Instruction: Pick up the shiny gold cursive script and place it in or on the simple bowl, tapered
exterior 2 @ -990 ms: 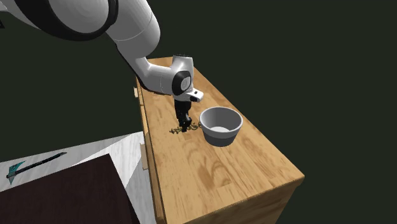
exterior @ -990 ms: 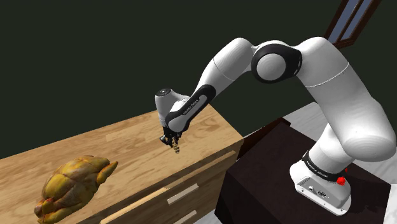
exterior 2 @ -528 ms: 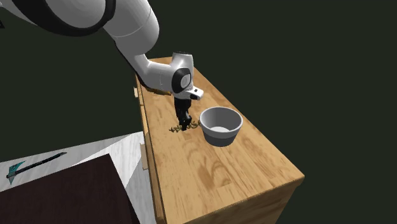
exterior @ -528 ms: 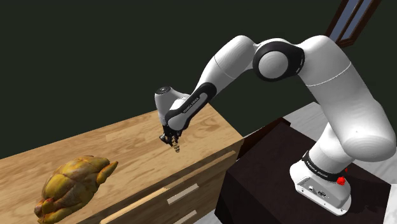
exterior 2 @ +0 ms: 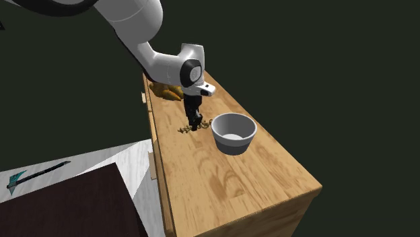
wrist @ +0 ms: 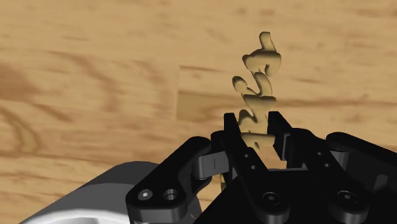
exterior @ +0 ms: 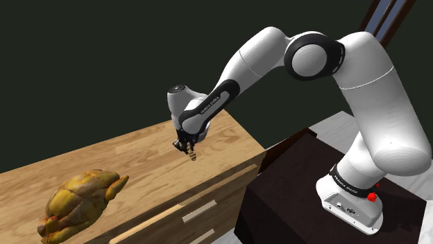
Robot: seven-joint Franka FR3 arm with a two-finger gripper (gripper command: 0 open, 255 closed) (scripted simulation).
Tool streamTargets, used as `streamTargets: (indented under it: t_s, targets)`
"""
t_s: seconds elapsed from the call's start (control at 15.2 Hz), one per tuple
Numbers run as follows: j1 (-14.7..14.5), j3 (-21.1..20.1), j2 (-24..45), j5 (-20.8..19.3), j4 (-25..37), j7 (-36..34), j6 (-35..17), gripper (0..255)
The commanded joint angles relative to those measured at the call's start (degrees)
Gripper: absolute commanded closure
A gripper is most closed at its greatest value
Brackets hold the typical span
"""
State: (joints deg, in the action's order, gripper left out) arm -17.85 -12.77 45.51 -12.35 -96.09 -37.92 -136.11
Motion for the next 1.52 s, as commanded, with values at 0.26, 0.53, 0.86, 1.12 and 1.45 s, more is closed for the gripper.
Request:
streamTargets:
  t_s: [0.26, 0.53, 0.86, 1.12, 1.45]
  targets:
    - [0.53, -0.76, -3.6, 0.76, -0.83, 0.38, 2.79, 255]
    - [0.87, -1.23, -5.84, 1.28, -1.2, 0.65, 4.65, 255]
    - [1.27, -1.78, -8.49, 1.96, -1.36, 1.0, 7.1, 255]
    - [1.55, -2.19, -10.48, 2.51, -1.25, 1.29, 9.17, 255]
    - [1.85, -2.64, -12.72, 3.15, -0.87, 1.65, 11.74, 255]
